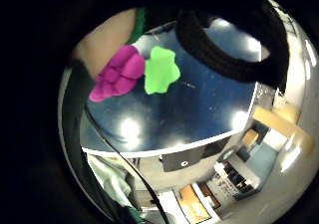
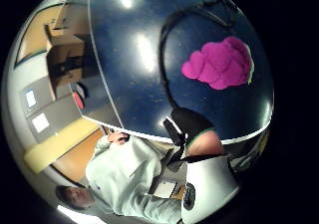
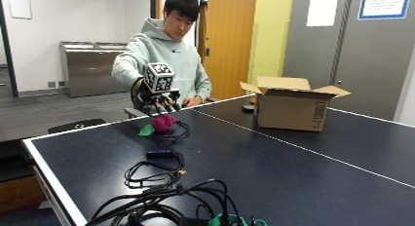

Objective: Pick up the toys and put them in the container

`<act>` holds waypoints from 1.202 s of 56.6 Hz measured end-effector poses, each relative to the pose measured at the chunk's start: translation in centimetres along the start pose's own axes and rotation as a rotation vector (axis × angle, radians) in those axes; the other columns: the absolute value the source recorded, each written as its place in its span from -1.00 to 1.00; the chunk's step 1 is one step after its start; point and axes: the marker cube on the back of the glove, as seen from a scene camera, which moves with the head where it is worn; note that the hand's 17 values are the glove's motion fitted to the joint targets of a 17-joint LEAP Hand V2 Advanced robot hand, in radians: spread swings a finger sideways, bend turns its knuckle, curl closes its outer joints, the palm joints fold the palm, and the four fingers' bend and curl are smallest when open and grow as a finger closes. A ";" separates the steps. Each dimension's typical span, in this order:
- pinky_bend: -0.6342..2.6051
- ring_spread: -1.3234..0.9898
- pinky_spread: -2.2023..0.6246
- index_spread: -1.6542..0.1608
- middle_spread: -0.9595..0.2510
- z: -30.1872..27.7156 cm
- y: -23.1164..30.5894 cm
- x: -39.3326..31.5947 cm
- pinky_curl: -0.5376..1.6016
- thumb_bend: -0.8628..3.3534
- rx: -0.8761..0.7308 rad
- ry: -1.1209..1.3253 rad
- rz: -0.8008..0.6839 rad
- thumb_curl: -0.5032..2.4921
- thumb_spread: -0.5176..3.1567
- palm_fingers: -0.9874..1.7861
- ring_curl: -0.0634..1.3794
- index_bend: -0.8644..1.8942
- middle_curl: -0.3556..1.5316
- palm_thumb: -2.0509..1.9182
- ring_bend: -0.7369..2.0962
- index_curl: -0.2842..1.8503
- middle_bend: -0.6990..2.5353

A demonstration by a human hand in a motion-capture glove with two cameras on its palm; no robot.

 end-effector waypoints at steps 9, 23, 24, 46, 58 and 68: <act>-0.03 0.19 0.63 0.52 0.61 2.8 -1.5 0.7 -0.19 -0.55 -0.080 0.061 0.046 -0.41 0.00 -0.52 -0.74 -0.27 -0.42 0.23 -0.40 -0.54 -0.51; -0.03 0.12 0.59 0.49 0.50 4.2 -1.7 0.1 -0.19 -0.51 -0.084 0.111 0.048 -0.38 0.07 -0.23 -0.65 -0.26 -0.39 0.32 -0.20 -0.53 -0.45; -0.03 0.11 0.59 0.49 0.49 4.2 -1.7 0.1 -0.19 -0.51 -0.091 0.111 0.046 -0.38 0.07 -0.20 -0.64 -0.25 -0.39 0.32 -0.18 -0.53 -0.45; -0.03 -0.15 0.32 0.50 0.22 3.0 0.6 -3.2 -0.16 -0.53 -0.303 0.043 -0.013 -0.25 -0.10 0.36 -0.36 -0.18 -0.18 0.38 0.19 -0.47 -0.23; 0.02 -0.20 0.29 0.47 0.16 -9.3 -1.3 -6.9 -0.08 -0.54 -0.147 -0.002 -0.163 -0.15 -0.23 0.52 -0.20 0.00 0.00 0.37 0.31 -0.34 -0.08; 0.08 -0.21 0.28 0.46 0.13 -17.4 5.9 -21.3 -0.02 -0.55 0.075 0.033 -0.368 -0.08 -0.31 0.45 -0.08 0.10 0.12 0.37 0.38 -0.22 -0.01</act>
